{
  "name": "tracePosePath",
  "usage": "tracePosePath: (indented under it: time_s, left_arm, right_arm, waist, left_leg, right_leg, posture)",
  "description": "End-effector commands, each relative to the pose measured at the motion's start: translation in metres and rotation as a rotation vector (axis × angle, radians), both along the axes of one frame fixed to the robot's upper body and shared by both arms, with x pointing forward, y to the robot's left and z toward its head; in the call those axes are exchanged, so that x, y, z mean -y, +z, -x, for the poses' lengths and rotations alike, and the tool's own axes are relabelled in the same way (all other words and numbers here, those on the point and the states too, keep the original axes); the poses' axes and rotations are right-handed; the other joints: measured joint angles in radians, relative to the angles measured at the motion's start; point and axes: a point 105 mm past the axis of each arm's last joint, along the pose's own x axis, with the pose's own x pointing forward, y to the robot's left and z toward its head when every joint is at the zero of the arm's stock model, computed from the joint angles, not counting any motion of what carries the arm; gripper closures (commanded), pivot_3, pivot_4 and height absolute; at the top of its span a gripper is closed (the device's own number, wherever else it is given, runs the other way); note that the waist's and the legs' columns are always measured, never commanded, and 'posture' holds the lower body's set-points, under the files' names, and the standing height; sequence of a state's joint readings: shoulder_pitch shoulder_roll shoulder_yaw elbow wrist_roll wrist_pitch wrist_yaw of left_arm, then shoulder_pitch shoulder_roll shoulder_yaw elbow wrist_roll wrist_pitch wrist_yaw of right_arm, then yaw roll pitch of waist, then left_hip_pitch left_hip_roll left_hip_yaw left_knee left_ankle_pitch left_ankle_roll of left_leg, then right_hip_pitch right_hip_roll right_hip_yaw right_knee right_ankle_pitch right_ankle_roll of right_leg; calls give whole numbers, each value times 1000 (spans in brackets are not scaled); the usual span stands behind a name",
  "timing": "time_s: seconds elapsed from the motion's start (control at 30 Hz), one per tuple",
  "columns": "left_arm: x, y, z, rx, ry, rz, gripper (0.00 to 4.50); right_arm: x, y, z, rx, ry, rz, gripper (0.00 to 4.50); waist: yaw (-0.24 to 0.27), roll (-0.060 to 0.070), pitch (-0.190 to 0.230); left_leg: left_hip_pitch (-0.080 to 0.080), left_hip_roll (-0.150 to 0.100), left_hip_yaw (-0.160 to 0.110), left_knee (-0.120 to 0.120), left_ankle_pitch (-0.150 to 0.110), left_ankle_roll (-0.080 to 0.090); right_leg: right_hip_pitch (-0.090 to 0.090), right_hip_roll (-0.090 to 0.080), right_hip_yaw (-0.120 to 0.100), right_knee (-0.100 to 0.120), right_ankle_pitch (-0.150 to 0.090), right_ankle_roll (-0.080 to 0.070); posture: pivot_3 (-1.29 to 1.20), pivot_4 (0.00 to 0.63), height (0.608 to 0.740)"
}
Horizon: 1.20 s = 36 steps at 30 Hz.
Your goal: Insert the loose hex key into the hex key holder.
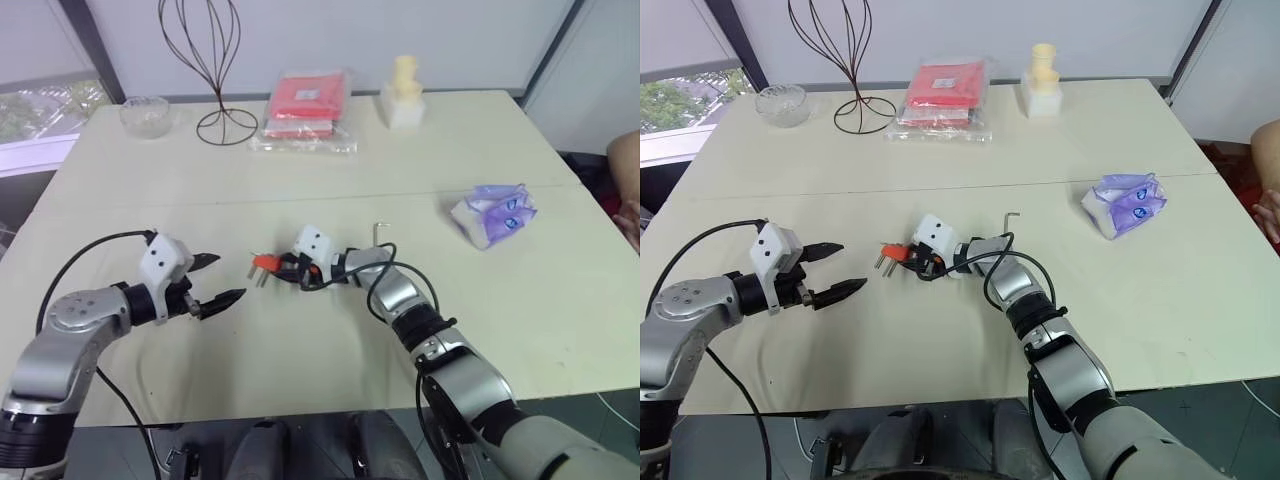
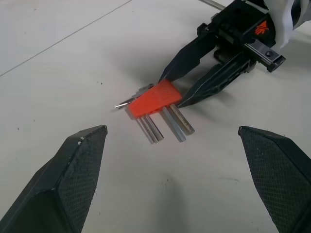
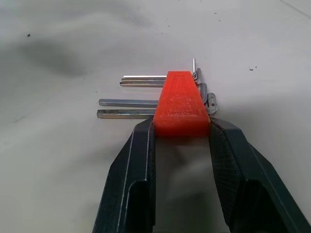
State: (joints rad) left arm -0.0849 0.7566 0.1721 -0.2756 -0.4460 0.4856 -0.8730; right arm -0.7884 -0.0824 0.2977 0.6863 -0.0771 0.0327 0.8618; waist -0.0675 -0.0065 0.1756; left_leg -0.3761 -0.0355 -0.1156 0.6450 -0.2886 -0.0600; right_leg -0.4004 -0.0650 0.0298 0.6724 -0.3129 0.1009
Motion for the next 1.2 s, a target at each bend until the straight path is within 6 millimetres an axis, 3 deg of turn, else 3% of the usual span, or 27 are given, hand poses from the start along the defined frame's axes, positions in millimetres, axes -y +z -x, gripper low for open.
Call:
tracePosePath:
  time_s: [0.03, 0.27, 0.37, 0.5, 0.73, 1.13, 1.2]
  left_arm:
    - [-2, 17, -6, 31, -18, 36, 0]
    - [-3, 51, -31, 21, -112, 126, 0]
    - [15, 70, -48, 33, -200, 212, 0]
    - [41, 87, -65, 21, -310, 325, 0]
    - [71, 97, -84, 30, -420, 372, 0]
    - [85, 108, -97, 45, -473, 430, 0]
    - [87, 108, -97, 43, -480, 432, 498]
  right_arm:
    - [10, 48, -2, 290, 66, 36, 3522]
    - [38, 143, 6, 898, 251, 281, 3522]
    - [44, 170, -1, 1278, 283, 429, 3522]
    - [43, 183, -1, 1465, 333, 441, 3522]
    - [43, 185, -2, 1517, 362, 437, 3522]
    - [46, 185, -1, 1512, 346, 428, 3522]
    - [46, 185, -1, 1510, 343, 426, 3522]
  waist:
    - [10, 0, 0]
    - [21, 0, 0]
    - [21, -1, 0]
    - [20, -3, -1]
    - [-7, -3, -1]
    - [-16, -3, -1]
    - [-17, -3, -1]
  left_leg:
    - [-1, 0, 0, 1, 0, 0]
    - [-11, -1, 0, 4, 3, -5]
    - [-12, -3, 1, 4, 3, -6]
    - [-12, -4, 1, 4, 4, -7]
    - [-14, -4, 1, 4, 5, -8]
    - [-15, -4, 1, 4, 6, -10]
    - [-15, -4, 1, 4, 6, -10]
  right_leg:
    - [0, 0, 0, 0, 0, 0]
    - [-9, 0, -1, 1, 2, 2]
    - [-11, 1, -1, 1, 2, 2]
    - [-11, 1, -2, 2, 2, 2]
    - [-14, 1, -2, 5, 2, 2]
    - [-18, 1, -1, 10, 2, 2]
    - [-18, 1, -2, 10, 2, 2]
  posture:
    - [0, 150, 740]
    - [0, 150, 740]
    - [0, 150, 740]
    - [0, 150, 740]
    - [0, 150, 740]
    - [0, 150, 740]
    - [0, 150, 740]
